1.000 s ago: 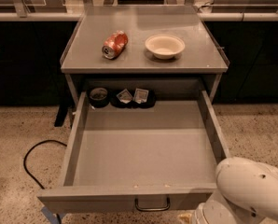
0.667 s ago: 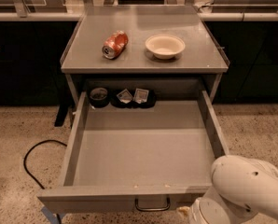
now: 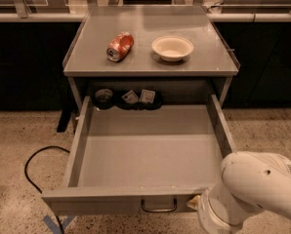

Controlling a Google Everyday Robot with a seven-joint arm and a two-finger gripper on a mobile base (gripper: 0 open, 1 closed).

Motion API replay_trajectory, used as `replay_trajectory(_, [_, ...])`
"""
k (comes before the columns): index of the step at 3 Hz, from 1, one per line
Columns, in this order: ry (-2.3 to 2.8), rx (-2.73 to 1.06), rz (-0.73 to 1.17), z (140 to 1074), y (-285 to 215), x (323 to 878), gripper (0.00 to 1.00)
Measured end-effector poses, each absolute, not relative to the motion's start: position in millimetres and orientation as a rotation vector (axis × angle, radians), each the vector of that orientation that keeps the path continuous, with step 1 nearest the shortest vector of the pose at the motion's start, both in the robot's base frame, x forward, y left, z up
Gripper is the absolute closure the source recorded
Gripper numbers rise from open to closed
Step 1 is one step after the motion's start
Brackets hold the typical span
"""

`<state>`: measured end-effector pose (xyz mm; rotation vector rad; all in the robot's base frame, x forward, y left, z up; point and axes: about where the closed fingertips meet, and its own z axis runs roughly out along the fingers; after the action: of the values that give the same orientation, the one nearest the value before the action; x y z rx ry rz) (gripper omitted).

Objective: Close top drawer

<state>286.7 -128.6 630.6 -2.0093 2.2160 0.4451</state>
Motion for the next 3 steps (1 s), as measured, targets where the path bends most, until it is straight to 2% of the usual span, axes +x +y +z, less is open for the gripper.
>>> replay_trajectory(1, [2.220,-2.015,0.361,633,-134,309,0.00])
replay_trajectory(3, [2.221,-2.020,0.378,629,-130,326,0.00])
